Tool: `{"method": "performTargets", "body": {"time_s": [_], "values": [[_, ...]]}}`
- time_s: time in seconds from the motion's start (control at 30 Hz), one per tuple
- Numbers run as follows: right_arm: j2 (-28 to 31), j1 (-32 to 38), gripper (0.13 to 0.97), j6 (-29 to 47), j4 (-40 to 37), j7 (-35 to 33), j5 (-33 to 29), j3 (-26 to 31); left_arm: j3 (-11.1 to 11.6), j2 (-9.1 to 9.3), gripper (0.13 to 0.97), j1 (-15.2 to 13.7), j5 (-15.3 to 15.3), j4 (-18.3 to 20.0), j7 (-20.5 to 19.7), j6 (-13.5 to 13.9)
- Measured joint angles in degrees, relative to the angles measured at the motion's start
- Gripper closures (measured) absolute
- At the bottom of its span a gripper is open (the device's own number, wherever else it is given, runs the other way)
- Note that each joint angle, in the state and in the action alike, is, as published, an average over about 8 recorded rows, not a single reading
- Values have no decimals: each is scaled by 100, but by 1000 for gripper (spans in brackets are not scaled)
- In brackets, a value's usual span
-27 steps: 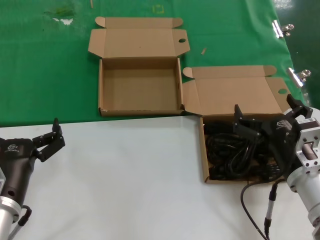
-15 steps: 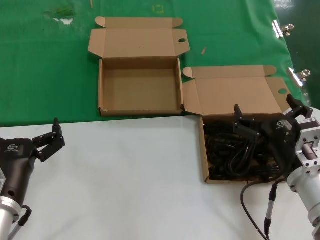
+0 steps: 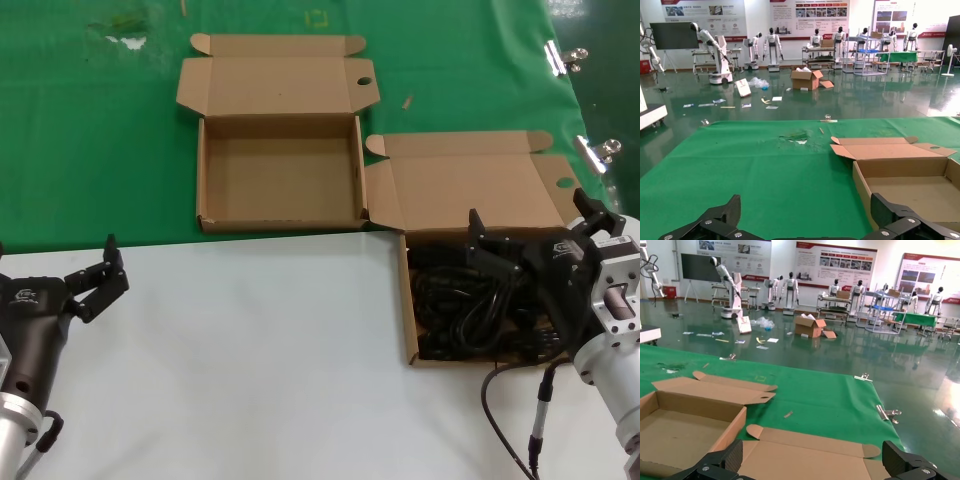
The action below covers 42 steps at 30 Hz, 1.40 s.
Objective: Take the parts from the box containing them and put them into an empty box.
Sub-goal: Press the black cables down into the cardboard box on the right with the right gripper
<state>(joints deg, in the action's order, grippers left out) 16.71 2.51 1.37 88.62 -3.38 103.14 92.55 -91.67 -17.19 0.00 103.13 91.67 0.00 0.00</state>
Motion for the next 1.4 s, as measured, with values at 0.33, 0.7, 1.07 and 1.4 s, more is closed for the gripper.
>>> {"method": "performTargets", "body": {"time_s": [0.33, 0.7, 1.07, 1.4], "values": [[441, 54, 129, -476, 27, 57, 464, 480, 0, 0, 253, 0, -1, 0, -2, 0], [1249, 239, 129, -336, 287, -170, 537, 1013, 0, 0, 440, 0, -2, 0, -3, 0], [2300, 774, 129, 1162, 239, -283, 262, 1104, 0, 0, 696, 0, -2, 0, -2, 0], [3056, 1804, 129, 3237, -202, -1342, 67, 1224, 0, 0, 819, 0, -2, 0, -2, 0]]}}
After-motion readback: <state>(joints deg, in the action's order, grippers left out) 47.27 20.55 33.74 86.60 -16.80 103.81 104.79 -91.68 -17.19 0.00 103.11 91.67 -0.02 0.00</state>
